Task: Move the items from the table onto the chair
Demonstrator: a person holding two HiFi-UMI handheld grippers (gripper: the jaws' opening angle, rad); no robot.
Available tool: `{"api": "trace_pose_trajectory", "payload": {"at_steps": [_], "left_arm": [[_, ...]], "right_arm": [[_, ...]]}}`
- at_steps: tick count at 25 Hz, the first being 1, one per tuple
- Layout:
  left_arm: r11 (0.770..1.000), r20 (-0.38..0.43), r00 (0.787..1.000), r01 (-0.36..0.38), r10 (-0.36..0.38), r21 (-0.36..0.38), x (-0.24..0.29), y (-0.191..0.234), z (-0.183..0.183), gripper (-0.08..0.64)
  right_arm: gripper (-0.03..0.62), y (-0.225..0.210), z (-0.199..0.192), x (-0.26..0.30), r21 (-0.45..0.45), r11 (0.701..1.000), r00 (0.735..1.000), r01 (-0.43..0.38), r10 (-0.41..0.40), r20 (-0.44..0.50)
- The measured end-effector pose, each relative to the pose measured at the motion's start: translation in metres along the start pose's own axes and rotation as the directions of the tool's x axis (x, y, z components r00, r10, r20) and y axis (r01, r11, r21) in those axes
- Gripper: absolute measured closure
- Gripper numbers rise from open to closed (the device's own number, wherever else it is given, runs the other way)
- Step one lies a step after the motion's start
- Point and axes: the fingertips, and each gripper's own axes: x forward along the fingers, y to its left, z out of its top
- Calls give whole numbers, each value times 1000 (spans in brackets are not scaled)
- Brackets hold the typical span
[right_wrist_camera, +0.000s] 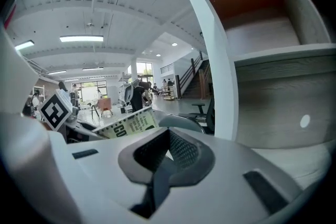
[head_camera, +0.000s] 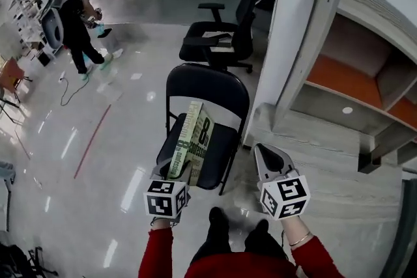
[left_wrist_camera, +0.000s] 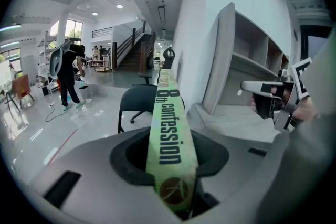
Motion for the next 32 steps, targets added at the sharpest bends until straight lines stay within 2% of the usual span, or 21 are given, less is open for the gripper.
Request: {"api": "trace_pose_trajectory", "payload": {"at_steps": [6, 10, 12, 16, 20, 22, 26, 32], "left_arm": [[998, -31, 998, 54, -54, 14, 32, 11, -1, 399], [994, -75, 991, 108, -110, -32, 58, 14, -19, 399], [985, -102, 982, 149, -157, -82, 83, 16, -30, 399], [951, -131, 955, 240, -268, -193, 136, 18, -60, 399], [886, -105, 918, 331, -382, -326, 176, 18, -102, 399], [876, -122, 910, 335, -396, -347, 197, 19, -125, 399], [886, -202, 897, 310, -393, -346, 229, 22, -167, 399], [886, -202, 906, 280, -371, -370, 251, 39, -172, 399]], "right_arm": [[584, -2, 5, 40, -11, 999, 999, 39, -39, 17], [584, -6, 6, 67, -36, 999, 1000, 27, -26, 14], [584, -11, 4, 81, -51, 998, 1000, 27, -26, 17], [584, -17, -11, 106, -80, 996, 999, 34, -35, -7], [584, -17, -28, 125, -92, 995, 999, 35, -37, -22], [584, -20, -36, 133, -89, 995, 999, 39, -41, -24], [584, -31, -57, 150, -67, 996, 998, 55, -57, -38], [584, -29, -76, 183, -30, 999, 998, 33, -35, -57]]}}
